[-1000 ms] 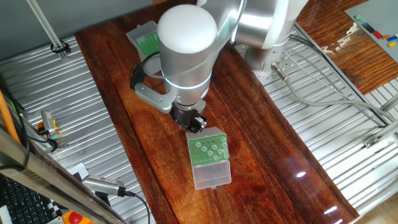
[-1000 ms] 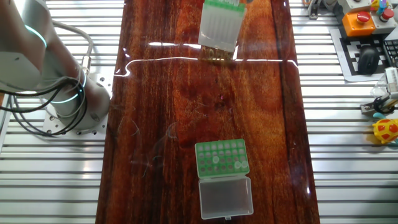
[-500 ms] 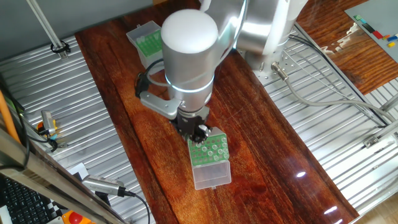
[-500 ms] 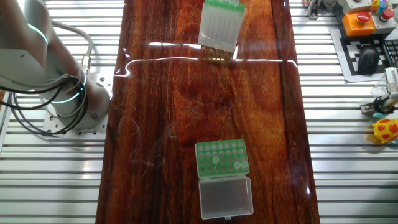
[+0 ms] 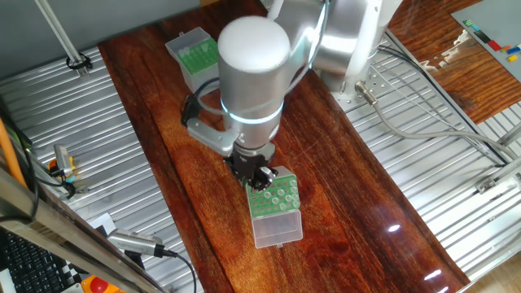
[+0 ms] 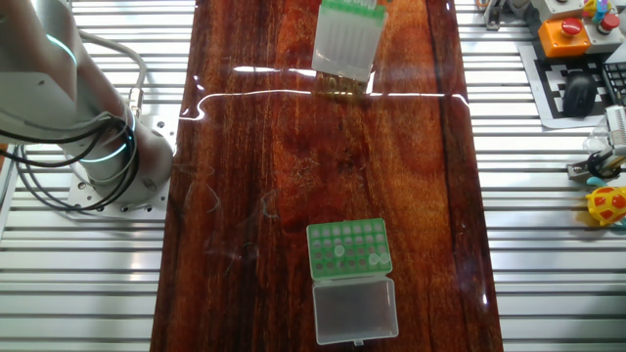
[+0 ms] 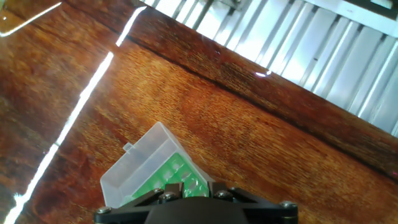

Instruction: Transfer all large pipette tips from one holder to another

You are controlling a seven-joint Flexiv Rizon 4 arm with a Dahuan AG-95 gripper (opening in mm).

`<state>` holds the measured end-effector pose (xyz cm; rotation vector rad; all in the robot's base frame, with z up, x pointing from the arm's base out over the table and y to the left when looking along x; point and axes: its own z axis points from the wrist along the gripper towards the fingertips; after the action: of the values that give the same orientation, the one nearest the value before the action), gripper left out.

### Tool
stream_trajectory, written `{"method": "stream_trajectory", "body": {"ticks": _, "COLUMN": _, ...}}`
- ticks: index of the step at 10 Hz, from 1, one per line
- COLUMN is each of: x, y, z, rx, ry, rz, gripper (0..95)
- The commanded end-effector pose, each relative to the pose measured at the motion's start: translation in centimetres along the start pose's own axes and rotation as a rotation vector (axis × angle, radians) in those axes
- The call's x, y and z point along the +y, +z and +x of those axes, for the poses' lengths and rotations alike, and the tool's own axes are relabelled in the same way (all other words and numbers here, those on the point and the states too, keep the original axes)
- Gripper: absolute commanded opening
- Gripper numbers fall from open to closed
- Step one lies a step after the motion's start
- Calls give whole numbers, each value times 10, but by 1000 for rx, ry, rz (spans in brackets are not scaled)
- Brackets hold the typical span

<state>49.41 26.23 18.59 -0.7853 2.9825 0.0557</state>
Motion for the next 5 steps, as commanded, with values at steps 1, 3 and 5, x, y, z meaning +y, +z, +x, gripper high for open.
{"method": "stream_trajectory", "body": {"ticks": 1, "x": 2, "y": -1, "z": 0, "rx": -5, "ry": -17, "rz": -9, "gripper": 190}}
{"method": "stream_trajectory", "body": {"ticks": 3, "x": 2, "y": -1, "z": -1, "rx": -8, "ry": -13, "rz": -10, "gripper": 190}}
{"method": "stream_trajectory", "body": {"ticks": 5, "x": 2, "y": -1, "z": -1, "rx": -3, "ry": 26, "rz": 6, "gripper": 190}}
